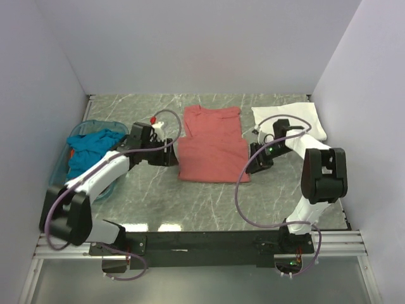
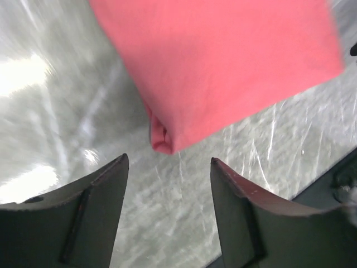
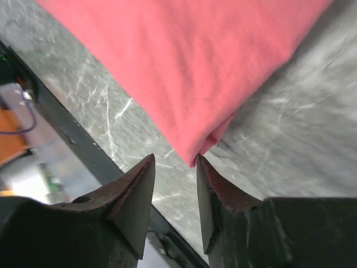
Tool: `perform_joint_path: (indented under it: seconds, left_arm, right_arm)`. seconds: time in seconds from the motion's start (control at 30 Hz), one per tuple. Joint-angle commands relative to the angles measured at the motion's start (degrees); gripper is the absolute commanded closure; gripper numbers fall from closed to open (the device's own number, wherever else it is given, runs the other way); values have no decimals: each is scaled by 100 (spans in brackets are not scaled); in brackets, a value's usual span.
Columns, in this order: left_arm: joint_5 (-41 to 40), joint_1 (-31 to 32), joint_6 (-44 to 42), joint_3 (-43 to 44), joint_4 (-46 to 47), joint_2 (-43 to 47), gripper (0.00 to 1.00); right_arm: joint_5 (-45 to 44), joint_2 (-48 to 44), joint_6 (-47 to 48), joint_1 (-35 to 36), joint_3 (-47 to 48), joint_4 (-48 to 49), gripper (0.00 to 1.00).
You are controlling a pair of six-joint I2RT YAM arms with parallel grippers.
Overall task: Fold and stack the t-shirts
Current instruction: Fold the tshirt
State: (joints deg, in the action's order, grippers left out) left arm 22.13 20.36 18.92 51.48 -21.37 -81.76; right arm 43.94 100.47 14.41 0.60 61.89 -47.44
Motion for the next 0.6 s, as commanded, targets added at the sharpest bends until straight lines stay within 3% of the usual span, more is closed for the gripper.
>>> perform_joint_path:
  seconds: [0.0,0.07,0.13,0.17,0.23,0.3,0.33,0.37,0.43,0.47,0.5,0.57]
  left_arm:
    - [-595,65,-642,301,175,765,34]
    - [-745,152,-1073,127,789,1266,21]
    - [-518,161,-1442,-155,1778,1714,1]
    - [-325,161,-1635,-461,2089,1829,0]
    - [314,161,-2486,-787,2731,2005,1]
    - [572,310,-3493,-1131,2980,2032,2]
    - [625,450,-3979,-1210,2858,2032,7]
    - [400,895,-4453,-1350,2457,2041,9]
    - [-5,1416,-5685,-1526,2155,2023,14]
    - [-198,1879,-5906,-1736,1963,2015,18]
    - [-627,2032,-6039,-1851,2013,1988,18]
    - [-736,2261,-6136,-2210,2232,2006,20]
  right_arm:
    - [-114,-458,675,1,657,-440,57]
    - [8,-580,1211,10,1043,-677,56]
    - [297,-869,2211,63,1299,-801,49]
    - [316,-1010,2545,106,1308,-802,47]
    - [404,-1648,4142,316,985,-758,45]
    - [396,-2265,5242,449,363,-244,30]
    - [317,-2929,6169,589,-511,117,16]
    - [73,-3249,6509,669,-990,539,11]
    - [-288,-3925,6926,949,-2037,1629,9]
    - [-438,-3999,6934,1273,-2214,1850,9]
    - [-674,-3974,7039,1441,-2251,1774,11]
    - [-790,-3719,6909,1644,-2260,1738,16]
